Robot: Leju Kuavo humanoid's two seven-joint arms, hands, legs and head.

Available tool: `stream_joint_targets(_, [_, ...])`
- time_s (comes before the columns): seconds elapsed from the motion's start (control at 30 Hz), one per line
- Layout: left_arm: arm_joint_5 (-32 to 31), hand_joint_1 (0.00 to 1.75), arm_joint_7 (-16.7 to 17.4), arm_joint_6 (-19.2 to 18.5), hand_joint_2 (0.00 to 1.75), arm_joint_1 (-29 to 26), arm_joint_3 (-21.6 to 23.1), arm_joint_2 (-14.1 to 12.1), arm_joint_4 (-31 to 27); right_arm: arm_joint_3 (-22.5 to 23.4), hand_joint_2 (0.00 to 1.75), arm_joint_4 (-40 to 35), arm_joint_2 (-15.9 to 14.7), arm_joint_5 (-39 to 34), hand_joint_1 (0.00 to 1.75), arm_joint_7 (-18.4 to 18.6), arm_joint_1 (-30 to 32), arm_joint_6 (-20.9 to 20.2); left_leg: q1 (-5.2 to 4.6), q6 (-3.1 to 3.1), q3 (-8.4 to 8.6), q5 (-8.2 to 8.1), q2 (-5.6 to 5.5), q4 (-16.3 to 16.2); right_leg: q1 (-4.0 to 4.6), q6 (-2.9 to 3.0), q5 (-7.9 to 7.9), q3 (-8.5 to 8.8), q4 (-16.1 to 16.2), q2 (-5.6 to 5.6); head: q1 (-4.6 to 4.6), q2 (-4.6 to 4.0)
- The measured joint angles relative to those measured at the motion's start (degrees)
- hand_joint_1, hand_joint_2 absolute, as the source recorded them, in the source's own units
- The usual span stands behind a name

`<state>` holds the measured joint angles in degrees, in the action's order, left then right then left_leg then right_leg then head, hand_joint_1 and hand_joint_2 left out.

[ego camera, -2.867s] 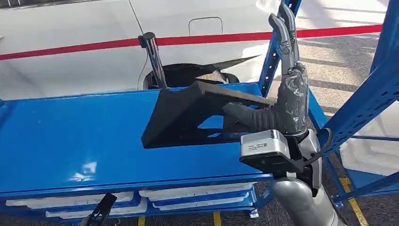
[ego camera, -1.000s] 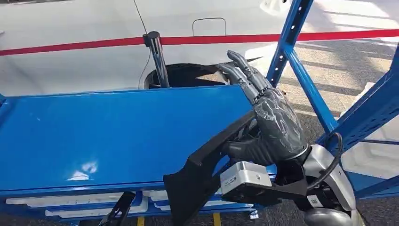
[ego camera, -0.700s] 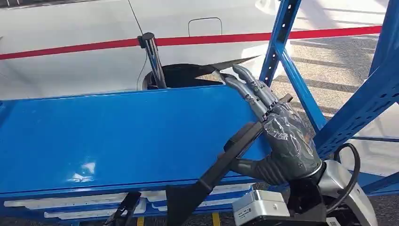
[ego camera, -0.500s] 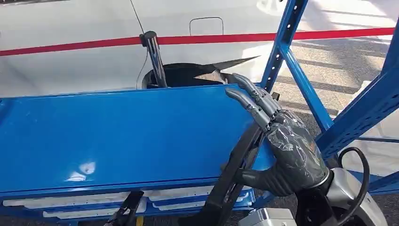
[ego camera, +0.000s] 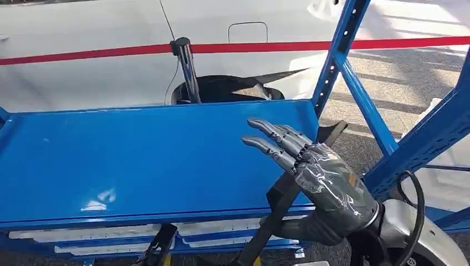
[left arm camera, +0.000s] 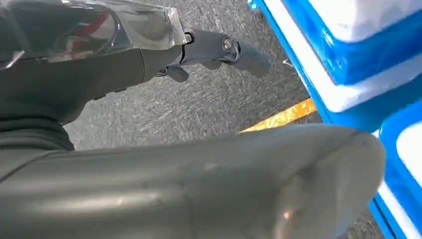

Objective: Take the parts from the cabinet and place them on the table.

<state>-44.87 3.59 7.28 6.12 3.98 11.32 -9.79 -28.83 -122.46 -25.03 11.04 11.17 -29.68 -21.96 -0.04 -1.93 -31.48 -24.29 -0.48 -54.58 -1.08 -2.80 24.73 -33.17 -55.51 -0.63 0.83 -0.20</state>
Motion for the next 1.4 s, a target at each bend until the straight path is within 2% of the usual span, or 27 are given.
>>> stream_joint_targets(0.07, [0.4,0.0,0.0,0.2,0.0,-0.4,-0.2,0.0,0.0,-0.2,1.75,0.2,0.0,2.2,0.0,-1.9,0.0,1.7,0.17,0.41,-0.08,0.06,0.0,0.1,0.18,0.73,-0.22,-0.17,0.1,0.02,0.0,0.0])
stream_joint_targets(0.13, [0.7,0.0,0.0,0.5,0.0,-0.4,-0.5,-0.1,0.0,-0.2,1.75,0.3,0.0,4.1,0.0,-3.9,0.0,4.0,0.35,1.1,-1.37,-2.03,0.16,-2.7,-0.15,1.31,-0.32,-0.1,0.2,0.2,0.22,0.0])
stream_joint_targets(0.23, [0.7,0.0,0.0,0.6,0.0,-0.5,-0.6,-0.3,0.0,-0.2,1.75,0.9,0.1,5.1,0.0,-5.1,0.2,5.1,0.47,1.79,-7.98,-8.2,0.17,-17.1,-0.1,1.61,-0.35,-0.29,0.1,0.33,0.28,0.0])
stream_joint_targets(0.27, [0.7,0.0,0.0,0.6,0.0,-0.5,-0.7,-0.4,0.0,-0.3,0.0,1.2,0.2,5.2,0.0,-5.2,0.4,5.2,0.46,1.8,-9.27,-8.41,0.16,-19.5,-0.07,1.63,-0.34,-0.29,0.1,0.35,0.31,0.0])
stream_joint_targets(0.3, [0.7,0.0,0.0,0.6,0.0,-0.5,-0.7,-0.5,0.0,-0.3,0.0,1.4,0.2,5.3,0.0,-5.2,0.4,5.2,0.46,1.67,-9.11,-7.42,0.16,-18.7,-0.05,1.63,-0.33,-0.27,0.1,0.34,0.31,0.0])
stream_joint_targets(0.33, [0.7,0.0,0.0,0.6,0.0,-0.5,-0.7,-0.7,0.0,-0.3,0.0,1.6,0.2,5.3,0.0,-5.3,0.4,5.2,0.42,1.41,-7.74,-5.46,0.16,-15.5,-0.02,1.62,-0.33,-0.23,0.1,0.32,0.31,0.0])
stream_joint_targets(0.4, [1.0,0.0,0.4,1.1,0.0,-0.4,-0.9,-1.0,0.0,-0.3,0.0,2.0,0.5,6.3,0.0,-6.9,0.4,6.8,0.21,0.58,-2.63,-0.39,0.16,-4.7,0.01,1.6,-0.32,-0.08,0.2,0.27,0.31,0.0])
stream_joint_targets(0.43, [1.1,0.0,0.6,1.3,0.0,-0.3,-1.0,-1.7,0.0,-0.3,0.0,2.7,1.1,7.1,0.0,-8.5,0.4,8.6,-0.03,0.06,-0.94,0.2,0.2,-0.5,0.05,1.53,-0.3,-0.17,0.2,0.27,0.31,-0.02])
stream_joint_targets(0.47, [1.2,0.0,0.9,1.3,0.0,-0.3,-1.0,-2.1,0.0,-0.3,0.0,3.6,1.8,7.8,0.0,-10.1,0.4,10.2,-0.29,0.12,-0.62,0.16,0.34,0.1,0.4,1.41,-0.29,-0.4,0.0,0.18,0.28,0.0])
stream_joint_targets(0.53, [1.7,0.0,1.0,1.3,0.0,-0.4,-1.4,-3.5,0.0,-0.3,0.0,5.0,2.8,8.9,0.0,-13.0,0.7,12.5,-0.49,0.08,-0.9,0.18,0.26,0.0,0.22,0.99,-0.52,-0.47,0.2,0.23,0.28,0.0])
stream_joint_targets(0.57, [1.7,0.0,1.0,1.1,0.0,-0.5,-1.7,-4.4,0.0,-0.3,0.0,5.7,3.5,9.6,0.0,-14.2,0.7,13.5,-0.5,-0.18,-0.9,0.37,0.23,0.1,0.17,0.62,-0.67,-0.35,0.5,0.28,0.28,0.0])
stream_joint_targets(0.6, [1.7,0.0,0.9,0.9,0.0,-0.5,-2.0,-5.2,0.0,-0.1,0.0,6.5,4.1,10.1,0.0,-15.0,0.8,14.4,0.34,-0.7,-0.21,0.96,0.34,1.0,0.28,0.28,-0.19,-0.42,0.3,0.33,0.28,0.0])
stream_joint_targets(0.63, [1.7,0.0,0.8,0.9,0.0,-0.4,-2.2,-5.8,0.0,0.0,0.0,7.0,4.4,10.2,0.0,-15.2,0.9,14.6,0.21,-0.89,-0.07,1.12,0.18,1.2,0.34,0.12,0.78,-0.75,-1.0,0.35,0.13,0.0])
stream_joint_targets(0.73, [1.7,0.0,0.8,0.8,0.0,-0.5,-2.6,-6.9,0.0,0.1,0.0,8.7,5.4,10.5,0.0,-15.6,1.2,14.9,0.17,-1.21,-0.09,1.17,0.14,1.1,0.18,-0.19,7.2,-6.77,-14.2,0.33,0.0,-0.02])
stream_joint_targets(0.77, [1.7,0.0,0.8,0.8,0.0,-0.6,-2.6,-7.1,0.0,0.1,0.0,9.2,5.6,10.5,0.0,-15.6,1.5,14.9,0.17,-1.21,-0.12,1.16,0.14,1.1,0.16,-0.38,8.04,-8.52,-17.7,0.34,-0.02,0.0])
stream_joint_targets(0.8, [1.7,0.0,0.9,0.8,0.0,-0.6,-2.7,-7.3,0.0,0.1,0.0,9.7,5.9,10.5,0.0,-15.7,1.7,15.0,0.19,-1.19,-0.09,1.14,0.12,1.1,0.05,-0.51,7.33,-8.84,-18.0,0.34,-0.02,-0.02])
stream_joint_targets(0.83, [1.7,0.0,1.4,0.9,0.0,-0.5,-2.8,-7.5,0.0,0.1,0.0,10.1,6.2,10.6,0.0,-16.2,1.7,15.6,0.22,-1.15,-0.04,1.1,0.08,1.0,-0.07,-0.58,5.42,-7.72,-15.5,0.35,-0.02,0.0])
stream_joint_targets(0.9, [1.6,0.0,2.4,1.0,0.0,-0.5,-3.0,-8.9,0.0,0.4,0.0,10.6,7.6,10.5,0.0,-17.9,2.3,18.5,0.38,-0.72,0.14,0.8,-0.02,0.8,-0.28,-0.44,0.29,-2.64,-5.1,0.41,-0.02,0.0])
stream_joint_targets(0.93, [1.6,0.0,2.4,0.9,0.0,-0.5,-3.1,-9.9,0.0,0.7,0.0,10.8,8.4,10.3,0.0,-18.3,2.9,19.8,0.38,-0.32,0.12,0.53,-0.02,0.5,-0.28,-0.22,-0.68,-0.58,-0.7,0.41,-0.15,-0.02])
stream_joint_targets(0.97, [1.6,0.0,2.3,0.3,0.0,-0.4,-3.2,-11.4,0.0,0.7,0.0,10.9,9.4,10.0,0.0,-18.6,3.5,20.6,-0.01,0.08,-0.23,0.3,0.03,0.2,-0.02,0.11,-0.12,-0.21,0.0,0.34,-0.18,0.0])
stream_joint_targets(1.07, [1.7,0.0,1.1,-2.2,0.0,-0.2,-3.6,-16.7,0.0,0.4,0.0,11.3,13.5,10.1,0.0,-20.2,6.8,23.3,0.39,0.93,-0.19,0.64,0.06,0.6,0.5,1.22,-0.35,-0.6,-0.1,0.22,-0.02,0.0])
stream_joint_targets(1.13, [1.6,0.0,0.9,-3.2,0.0,0.0,-3.7,-19.3,0.0,-0.5,0.0,12.1,16.2,9.9,0.0,-21.5,8.0,25.8,0.65,1.6,-0.74,-0.56,0.1,-0.5,0.03,1.79,-0.58,-0.51,0.1,0.32,0.0,-0.02])
stream_joint_targets(1.2, [1.6,0.0,1.6,-4.6,0.0,0.6,-3.8,-21.8,0.0,-1.9,0.0,13.3,19.5,9.7,0.0,-23.3,9.3,28.4,0.69,2.4,-4.25,-4.9,0.14,-8.5,0.0,2.42,-0.61,-0.6,0.1,0.41,0.24,0.0])
stream_joint_targets(1.27, [2.3,0.0,3.1,-6.2,0.0,0.6,-3.9,-23.8,0.0,-3.6,0.0,15.1,22.1,9.2,0.0,-24.2,10.3,29.4,0.71,2.82,-8.4,-8.1,0.14,-17.5,0.04,2.51,-0.56,-0.62,0.1,0.39,0.28,0.0])
stream_joint_targets(1.3, [3.1,0.0,4.3,-7.2,0.0,0.6,-4.0,-24.7,0.0,-4.5,0.0,16.0,23.1,8.5,0.0,-24.6,10.5,29.7,0.72,2.88,-9.16,-7.92,0.14,-18.8,0.04,2.52,-0.55,-0.6,0.1,0.34,0.28,0.0])
stream_joint_targets(1.33, [3.9,0.0,5.4,-8.0,0.0,0.7,-4.2,-25.5,0.0,-5.3,0.0,16.8,23.9,7.9,0.0,-25.0,10.6,29.9,0.74,2.82,-8.51,-6.63,0.14,-17.1,0.04,2.52,-0.55,-0.58,0.1,0.27,0.28,0.0])
stream_joint_targets(1.4, [4.3,0.0,6.5,-8.9,0.0,0.8,-5.0,-27.1,0.0,-6.6,0.0,18.3,25.6,7.0,0.0,-25.4,10.6,30.2,0.76,2.64,-3.59,-1.73,0.15,-6.9,0.04,2.5,-0.55,-0.46,0.1,0.11,0.31,-0.02])
